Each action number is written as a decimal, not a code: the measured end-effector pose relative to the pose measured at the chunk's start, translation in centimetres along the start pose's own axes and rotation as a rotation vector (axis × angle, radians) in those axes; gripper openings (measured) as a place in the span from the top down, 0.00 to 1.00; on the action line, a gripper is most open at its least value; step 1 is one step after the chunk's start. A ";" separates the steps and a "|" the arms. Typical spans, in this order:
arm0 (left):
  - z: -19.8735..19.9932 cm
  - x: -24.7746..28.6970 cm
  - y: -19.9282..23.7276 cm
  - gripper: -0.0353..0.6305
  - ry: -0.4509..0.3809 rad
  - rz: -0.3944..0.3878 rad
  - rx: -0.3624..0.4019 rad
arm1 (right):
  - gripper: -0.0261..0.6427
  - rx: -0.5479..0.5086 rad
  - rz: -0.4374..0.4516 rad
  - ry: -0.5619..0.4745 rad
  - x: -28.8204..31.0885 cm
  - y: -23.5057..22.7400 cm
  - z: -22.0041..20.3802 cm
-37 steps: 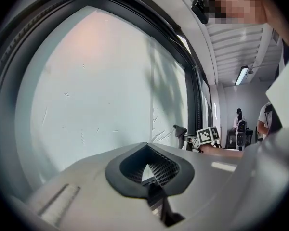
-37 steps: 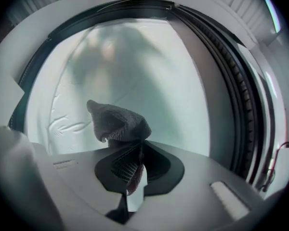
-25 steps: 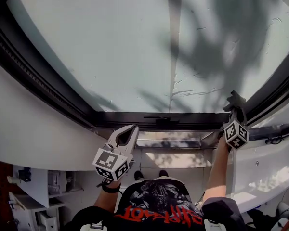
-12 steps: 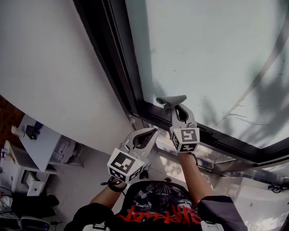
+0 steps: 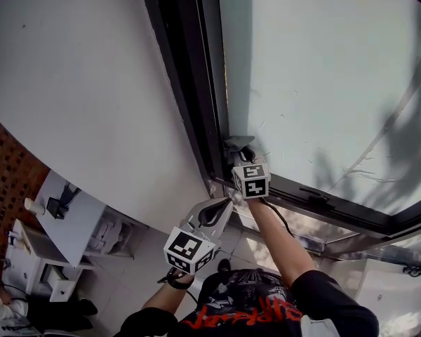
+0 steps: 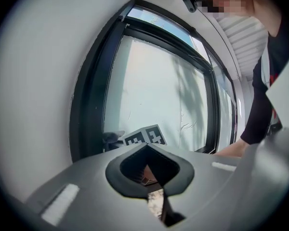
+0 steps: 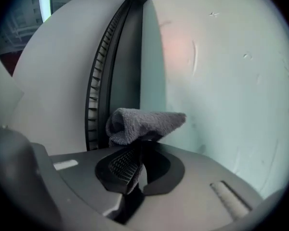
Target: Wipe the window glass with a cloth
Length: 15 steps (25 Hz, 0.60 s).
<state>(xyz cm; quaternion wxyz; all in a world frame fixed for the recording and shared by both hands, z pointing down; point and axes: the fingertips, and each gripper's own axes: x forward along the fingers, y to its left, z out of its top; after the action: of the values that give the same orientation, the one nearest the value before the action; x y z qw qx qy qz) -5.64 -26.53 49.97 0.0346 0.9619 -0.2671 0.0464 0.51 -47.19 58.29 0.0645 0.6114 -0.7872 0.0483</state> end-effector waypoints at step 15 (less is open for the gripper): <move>-1.5 8.7 -10.4 0.94 0.073 -0.327 -0.013 | 0.94 0.178 -0.400 -0.177 -20.1 -17.6 -2.5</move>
<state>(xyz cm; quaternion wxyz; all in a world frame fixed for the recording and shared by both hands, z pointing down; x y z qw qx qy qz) 7.02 -21.92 51.98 0.0576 0.9900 -0.1060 0.0731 22.54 -31.94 57.49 -0.0504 0.7604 -0.6456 0.0502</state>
